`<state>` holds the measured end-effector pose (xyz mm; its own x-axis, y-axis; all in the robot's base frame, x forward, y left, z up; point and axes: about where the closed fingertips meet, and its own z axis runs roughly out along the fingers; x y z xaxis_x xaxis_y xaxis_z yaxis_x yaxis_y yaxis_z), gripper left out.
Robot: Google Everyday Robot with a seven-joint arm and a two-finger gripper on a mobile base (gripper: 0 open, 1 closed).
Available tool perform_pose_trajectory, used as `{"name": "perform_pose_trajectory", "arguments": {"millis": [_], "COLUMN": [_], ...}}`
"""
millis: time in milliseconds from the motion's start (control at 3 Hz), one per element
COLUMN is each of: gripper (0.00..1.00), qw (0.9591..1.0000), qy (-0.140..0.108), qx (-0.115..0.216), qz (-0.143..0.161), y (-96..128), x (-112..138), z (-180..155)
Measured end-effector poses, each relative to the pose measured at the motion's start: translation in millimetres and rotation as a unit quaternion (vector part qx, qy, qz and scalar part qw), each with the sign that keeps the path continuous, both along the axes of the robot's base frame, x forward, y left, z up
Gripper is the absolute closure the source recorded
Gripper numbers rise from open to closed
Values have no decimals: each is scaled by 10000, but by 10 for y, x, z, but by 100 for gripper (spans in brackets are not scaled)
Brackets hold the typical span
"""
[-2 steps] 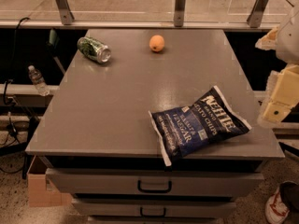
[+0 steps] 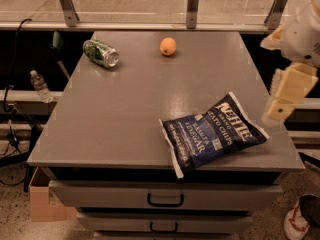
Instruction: Pick orange
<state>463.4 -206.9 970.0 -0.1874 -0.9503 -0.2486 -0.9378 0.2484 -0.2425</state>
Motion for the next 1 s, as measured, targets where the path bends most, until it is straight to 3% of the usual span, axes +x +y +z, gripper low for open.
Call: {"name": "perform_pose_trajectory", "arguments": {"millis": [333,667,1000], "gripper": [0,0,0], "qw": [9985,9935,9882], "qy": [-204,-584,-836], "qx": [435,878,1198], "qz": [254,437,458], "y": [296,675,982], "x": [604,1299,1837], "z": [-67,-81,-18]}}
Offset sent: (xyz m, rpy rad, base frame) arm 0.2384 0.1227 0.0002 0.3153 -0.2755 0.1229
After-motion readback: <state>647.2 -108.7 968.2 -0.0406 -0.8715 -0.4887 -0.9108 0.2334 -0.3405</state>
